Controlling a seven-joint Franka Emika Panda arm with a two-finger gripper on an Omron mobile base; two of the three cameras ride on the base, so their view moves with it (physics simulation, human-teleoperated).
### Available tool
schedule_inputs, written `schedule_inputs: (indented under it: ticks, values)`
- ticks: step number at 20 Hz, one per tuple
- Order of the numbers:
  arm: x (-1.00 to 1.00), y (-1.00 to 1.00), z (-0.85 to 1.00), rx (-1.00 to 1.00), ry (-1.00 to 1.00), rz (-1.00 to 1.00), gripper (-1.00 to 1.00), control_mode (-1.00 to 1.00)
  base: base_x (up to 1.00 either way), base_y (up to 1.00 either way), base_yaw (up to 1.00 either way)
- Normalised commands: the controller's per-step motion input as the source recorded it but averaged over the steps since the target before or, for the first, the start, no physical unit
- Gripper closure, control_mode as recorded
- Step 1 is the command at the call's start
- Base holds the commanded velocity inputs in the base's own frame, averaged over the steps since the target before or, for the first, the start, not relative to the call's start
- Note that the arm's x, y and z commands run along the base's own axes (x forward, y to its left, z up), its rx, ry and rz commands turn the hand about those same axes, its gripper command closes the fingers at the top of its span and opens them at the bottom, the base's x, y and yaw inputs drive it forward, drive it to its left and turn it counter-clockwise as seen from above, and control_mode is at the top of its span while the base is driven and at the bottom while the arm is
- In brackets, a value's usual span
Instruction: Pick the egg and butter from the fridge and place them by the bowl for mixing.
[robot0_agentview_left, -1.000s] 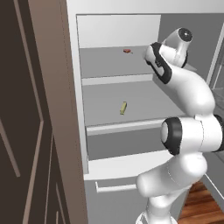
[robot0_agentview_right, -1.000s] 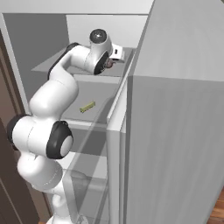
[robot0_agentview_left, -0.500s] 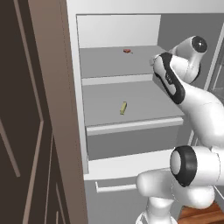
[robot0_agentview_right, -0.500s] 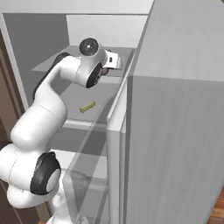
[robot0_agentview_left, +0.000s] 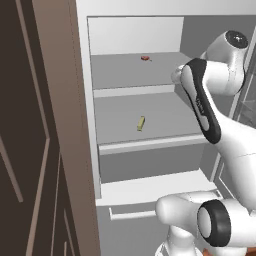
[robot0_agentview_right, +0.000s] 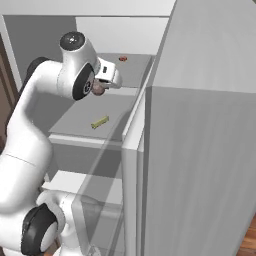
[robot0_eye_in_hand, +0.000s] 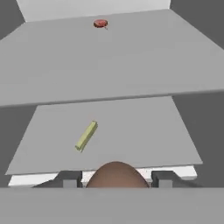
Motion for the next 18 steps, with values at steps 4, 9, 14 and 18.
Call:
schedule_inputs:
  ticks: [4, 9, 14, 18]
  values:
    - [-1.00, 0.53, 0.00, 0.05, 0.36, -0.03, 1.00, -1.00, 0.00, 0.00, 0.00]
    - [-1.00, 0.07, -0.42, 0.04, 0.15, 0.00, 1.00, -1.00, 0.00, 0.00, 0.00]
    - [-0.67, 0.05, -0.47, -0.02, 0.00, 0.00, 1.00, -1.00, 0.00, 0.00, 0.00]
    - [-0.20, 0.23, -0.11, -0.06, 0.00, 0.00, 1.00, -1.00, 0.00, 0.00, 0.00]
